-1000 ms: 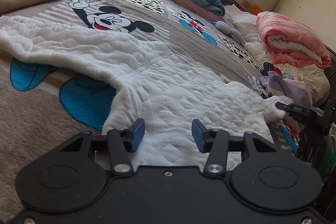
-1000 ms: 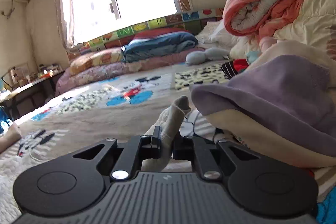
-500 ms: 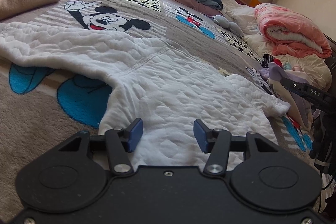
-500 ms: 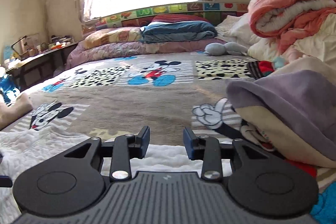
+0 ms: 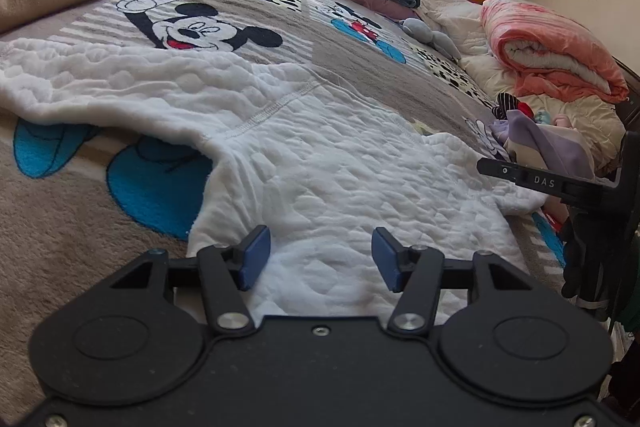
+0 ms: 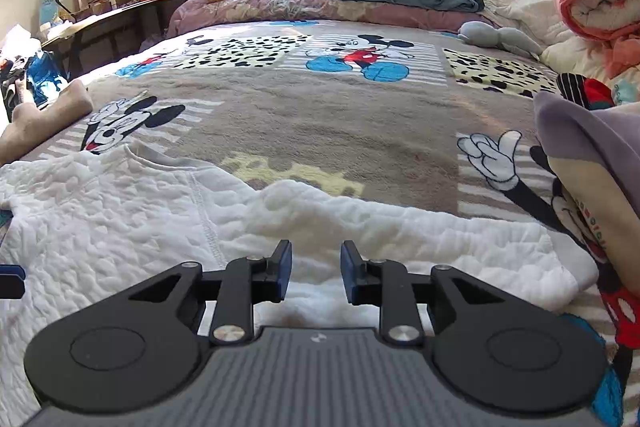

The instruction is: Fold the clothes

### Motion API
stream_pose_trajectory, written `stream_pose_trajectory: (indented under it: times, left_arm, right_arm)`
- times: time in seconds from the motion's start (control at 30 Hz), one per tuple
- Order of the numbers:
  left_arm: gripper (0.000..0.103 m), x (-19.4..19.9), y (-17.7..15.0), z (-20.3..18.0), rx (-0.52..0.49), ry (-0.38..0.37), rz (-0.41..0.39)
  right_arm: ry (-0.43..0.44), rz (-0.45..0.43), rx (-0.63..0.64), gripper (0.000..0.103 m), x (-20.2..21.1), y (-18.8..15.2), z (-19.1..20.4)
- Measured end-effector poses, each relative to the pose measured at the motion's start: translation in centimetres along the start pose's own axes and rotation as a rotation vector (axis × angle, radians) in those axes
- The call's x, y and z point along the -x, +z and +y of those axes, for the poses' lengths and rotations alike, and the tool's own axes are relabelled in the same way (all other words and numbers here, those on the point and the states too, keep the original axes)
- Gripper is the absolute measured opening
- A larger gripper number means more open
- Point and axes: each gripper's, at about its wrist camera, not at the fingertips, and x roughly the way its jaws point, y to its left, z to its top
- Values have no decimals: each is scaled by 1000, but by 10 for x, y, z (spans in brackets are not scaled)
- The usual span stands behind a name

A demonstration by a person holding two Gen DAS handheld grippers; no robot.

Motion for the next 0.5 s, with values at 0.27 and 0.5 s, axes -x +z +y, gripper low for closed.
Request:
stream_pose_trajectory:
  times: [0.27,0.5]
  left_arm:
    - [56,22,7,-4,-61,-64,-8]
    - [55,36,52,-2,-298,65,-172]
  right_arm:
    - [38,77,-66,23,-45,19,-6]
    - [81,20,-34,24,-29,34,-1]
